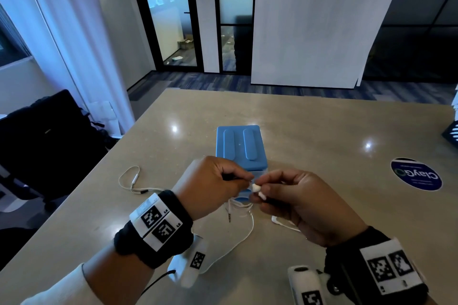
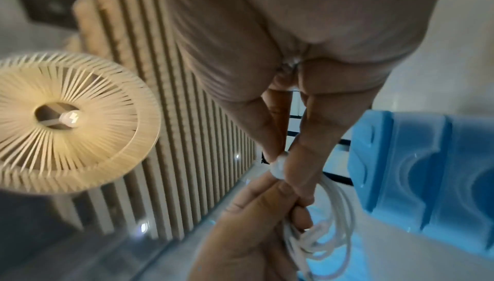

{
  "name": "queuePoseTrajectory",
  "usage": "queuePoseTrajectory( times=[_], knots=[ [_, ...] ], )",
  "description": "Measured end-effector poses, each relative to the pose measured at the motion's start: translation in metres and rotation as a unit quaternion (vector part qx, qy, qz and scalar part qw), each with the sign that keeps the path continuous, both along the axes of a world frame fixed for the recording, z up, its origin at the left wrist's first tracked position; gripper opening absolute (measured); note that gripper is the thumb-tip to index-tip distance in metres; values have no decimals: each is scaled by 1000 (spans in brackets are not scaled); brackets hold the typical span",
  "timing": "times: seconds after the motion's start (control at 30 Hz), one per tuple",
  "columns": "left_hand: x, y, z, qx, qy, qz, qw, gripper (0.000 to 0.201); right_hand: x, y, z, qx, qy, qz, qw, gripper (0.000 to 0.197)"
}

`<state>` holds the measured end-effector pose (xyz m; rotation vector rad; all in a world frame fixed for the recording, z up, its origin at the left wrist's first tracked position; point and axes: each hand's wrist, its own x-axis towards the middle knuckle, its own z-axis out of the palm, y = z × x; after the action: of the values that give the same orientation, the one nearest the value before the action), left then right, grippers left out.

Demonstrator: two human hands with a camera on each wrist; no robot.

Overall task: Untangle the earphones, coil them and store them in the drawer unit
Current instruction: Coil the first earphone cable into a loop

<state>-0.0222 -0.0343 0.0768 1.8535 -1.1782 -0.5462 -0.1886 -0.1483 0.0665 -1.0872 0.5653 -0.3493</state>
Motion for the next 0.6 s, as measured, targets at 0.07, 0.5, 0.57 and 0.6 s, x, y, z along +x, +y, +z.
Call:
queuePoseTrajectory(
  times=[0.07, 0.5, 0.57, 0.6],
  knots=[
    [-3, -2, -3, 5, -26, 5, 1000, 17, 4, 3, -2, -76, 22, -20, 997, 13],
    [0, -7, -8, -21, 249, -9, 968, 12, 15, 1, -19, -263, 43, -40, 963, 33],
    [1, -7, -9, -13, 215, -22, 976, 11, 16, -1, -21, -236, 48, -41, 970, 43],
    [2, -7, -10, -10, 195, -26, 980, 12, 17, -1, -22, -230, 56, -35, 971, 45]
  ],
)
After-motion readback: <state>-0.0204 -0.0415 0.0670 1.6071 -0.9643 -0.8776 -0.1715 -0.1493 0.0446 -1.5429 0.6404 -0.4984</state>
